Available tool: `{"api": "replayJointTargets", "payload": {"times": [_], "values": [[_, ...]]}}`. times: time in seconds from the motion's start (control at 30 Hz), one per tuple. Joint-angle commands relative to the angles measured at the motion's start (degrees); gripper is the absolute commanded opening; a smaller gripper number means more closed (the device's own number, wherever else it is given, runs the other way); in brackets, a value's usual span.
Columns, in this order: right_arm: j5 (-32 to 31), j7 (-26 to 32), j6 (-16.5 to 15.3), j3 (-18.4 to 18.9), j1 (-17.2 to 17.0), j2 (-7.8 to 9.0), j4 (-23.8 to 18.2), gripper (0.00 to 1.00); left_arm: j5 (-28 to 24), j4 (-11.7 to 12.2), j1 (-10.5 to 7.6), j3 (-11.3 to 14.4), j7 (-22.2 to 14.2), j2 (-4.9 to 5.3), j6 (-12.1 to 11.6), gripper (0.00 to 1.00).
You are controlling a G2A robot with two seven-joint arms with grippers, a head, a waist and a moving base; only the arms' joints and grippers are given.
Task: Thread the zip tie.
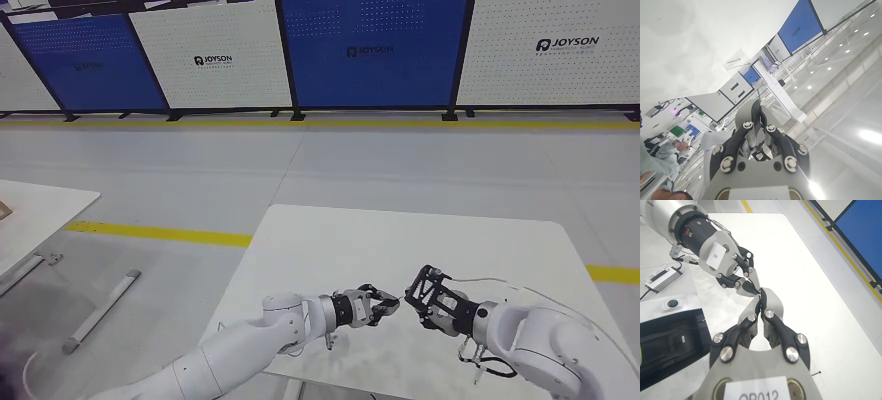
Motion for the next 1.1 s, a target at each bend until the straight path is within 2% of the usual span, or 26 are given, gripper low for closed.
{"api": "replayJointTargets", "payload": {"times": [0.0,0.03,0.13,0.17,0.23,0.4,0.57,0.67,1.07], "values": [[0.38,-0.64,-0.07,0.56,-0.46,-0.02,0.25,0.92,0.0,-0.26,0.08,-0.25,0.14,0.14,0.0,0.0],[0.71,-0.92,-0.07,0.86,-0.67,-0.03,0.3,1.0,0.25,-0.4,0.04,-0.43,0.41,0.22,0.0,0.0],[2.35,-1.82,-0.07,2.01,-1.41,0.07,0.48,1.0,2.09,-1.11,0.48,-1.02,1.21,0.39,-0.14,0.0],[3.46,-2.2,-0.07,2.47,-1.74,0.11,0.65,1.0,3.46,-1.41,0.69,-1.21,1.66,0.43,-0.91,0.0],[7.72,-3.69,0.88,4.48,-2.76,0.26,2.2,1.0,6.76,-2.21,1.48,-1.4,2.69,0.46,-3.03,0.0],[22.37,-3.24,-0.07,8.3,-4.46,0.4,7.44,1.0,17.75,-4.22,3.39,-1.2,5.39,0.53,-8.99,0.0],[35.33,-0.61,-0.07,8.84,-3.91,-0.01,12.71,1.0,26.92,-5.69,5.55,-0.89,7.05,0.42,-14.28,0.0],[41.81,2.9,-0.07,7.95,-2.89,-0.45,15.43,1.0,32.06,-6.07,6.5,-0.51,8.42,0.26,-16.2,0.0],[42.66,3.63,-0.07,7.83,-2.48,-0.55,16.17,1.0,32.66,-6.11,6.69,-0.5,8.61,0.19,-16.55,0.0]]}}
